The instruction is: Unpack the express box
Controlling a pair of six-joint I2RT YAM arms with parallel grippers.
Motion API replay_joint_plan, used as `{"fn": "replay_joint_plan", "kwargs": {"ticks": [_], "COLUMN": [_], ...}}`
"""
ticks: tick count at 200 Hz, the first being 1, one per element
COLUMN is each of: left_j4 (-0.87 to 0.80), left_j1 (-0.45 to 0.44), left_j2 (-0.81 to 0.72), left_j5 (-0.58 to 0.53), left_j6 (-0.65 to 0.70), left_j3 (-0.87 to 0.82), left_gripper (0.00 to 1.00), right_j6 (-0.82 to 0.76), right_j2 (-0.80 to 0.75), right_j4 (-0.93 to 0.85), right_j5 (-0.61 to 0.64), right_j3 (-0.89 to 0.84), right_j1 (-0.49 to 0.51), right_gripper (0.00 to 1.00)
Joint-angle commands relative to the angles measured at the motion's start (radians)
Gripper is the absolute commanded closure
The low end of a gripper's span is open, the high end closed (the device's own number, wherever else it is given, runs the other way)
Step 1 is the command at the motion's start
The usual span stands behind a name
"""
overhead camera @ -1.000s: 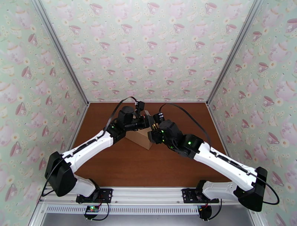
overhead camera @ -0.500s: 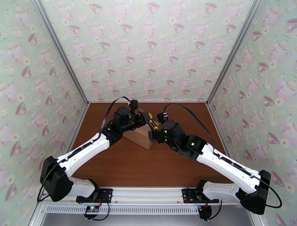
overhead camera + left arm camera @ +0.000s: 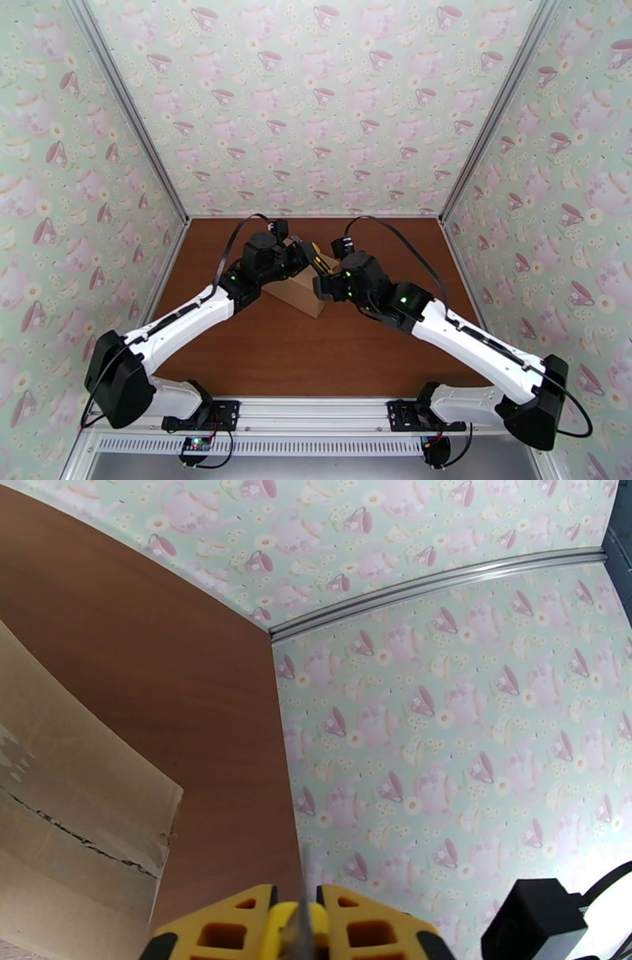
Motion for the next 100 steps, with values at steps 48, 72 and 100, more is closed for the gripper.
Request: {"fn": "replay_joint_plan", "kwargs": {"ticks": [48, 72, 100], "left_j4": [0.043, 0.048, 0.053], "left_j1": [0.003, 0.003, 0.004], "left_j2": [-0.024, -0.026, -0.024], "left_j5": [0.012, 0.011, 0.046], "left_j6": [-0.027, -0.032, -0.038], "left_j3": [0.001, 0.006, 0.014], "left_gripper": [1.00, 1.00, 1.00], "right_j6": [-0.006, -0.016, -0.027], "right_j2": [0.020, 0.035, 0.056], "right_j4": [0.032, 0.030, 0.029], "right_j5": [-0.012, -0.006, -0.006], "right_j3": [0.055, 0.070, 0.084], "right_j1": [-0.020, -0.021, -0.024], "right_gripper": [0.19, 0.20, 0.22]}}
